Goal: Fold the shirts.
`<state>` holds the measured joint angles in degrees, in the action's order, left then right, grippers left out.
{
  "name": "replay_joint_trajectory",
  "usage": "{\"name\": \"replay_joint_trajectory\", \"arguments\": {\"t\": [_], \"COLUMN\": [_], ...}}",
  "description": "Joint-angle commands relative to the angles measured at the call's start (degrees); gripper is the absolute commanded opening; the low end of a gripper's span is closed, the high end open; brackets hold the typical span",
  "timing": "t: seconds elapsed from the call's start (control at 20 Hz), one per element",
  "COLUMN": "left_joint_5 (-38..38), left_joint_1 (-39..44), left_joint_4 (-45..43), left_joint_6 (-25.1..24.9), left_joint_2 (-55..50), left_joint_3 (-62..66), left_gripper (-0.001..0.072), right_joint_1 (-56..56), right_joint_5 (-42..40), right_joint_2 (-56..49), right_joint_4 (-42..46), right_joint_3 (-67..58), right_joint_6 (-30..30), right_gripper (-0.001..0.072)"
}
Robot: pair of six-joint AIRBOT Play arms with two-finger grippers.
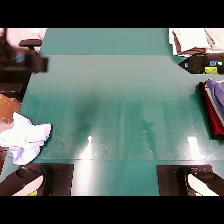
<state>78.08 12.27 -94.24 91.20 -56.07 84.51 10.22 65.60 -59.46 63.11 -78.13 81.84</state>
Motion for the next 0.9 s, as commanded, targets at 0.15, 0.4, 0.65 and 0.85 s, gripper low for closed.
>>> {"name": "replay_joint_trajectory", "arguments": {"t": [0.15,0.4,0.65,0.85], "left_joint_5": [13.2,2.9,-0.3,1.8], "left_joint_1": [-9.9,-11.1,-11.1,-11.1], "left_joint_4": [-13.8,-13.9,-13.7,-13.7], "left_joint_6": [0.6,6.8,11.0,12.3], "left_joint_2": [7.4,7.4,7.4,7.4], "left_joint_3": [-23.8,-42.7,-49.9,-48.7], "left_gripper": [0.0554,0.0652,0.0650,0.0024], "right_joint_1": [0.0,0.0,0.0,0.0], "right_joint_5": [0.1,0.1,0.1,-1.2], "right_joint_2": [0.0,0.0,-0.1,-0.1], "right_joint_4": [0.0,0.0,0.0,0.0], "right_joint_3": [0.0,0.0,0.0,0.0], "right_joint_6": [0.0,0.0,0.0,0.0], "right_gripper": [0.0016,0.0016,0.0017,0.0016]}}
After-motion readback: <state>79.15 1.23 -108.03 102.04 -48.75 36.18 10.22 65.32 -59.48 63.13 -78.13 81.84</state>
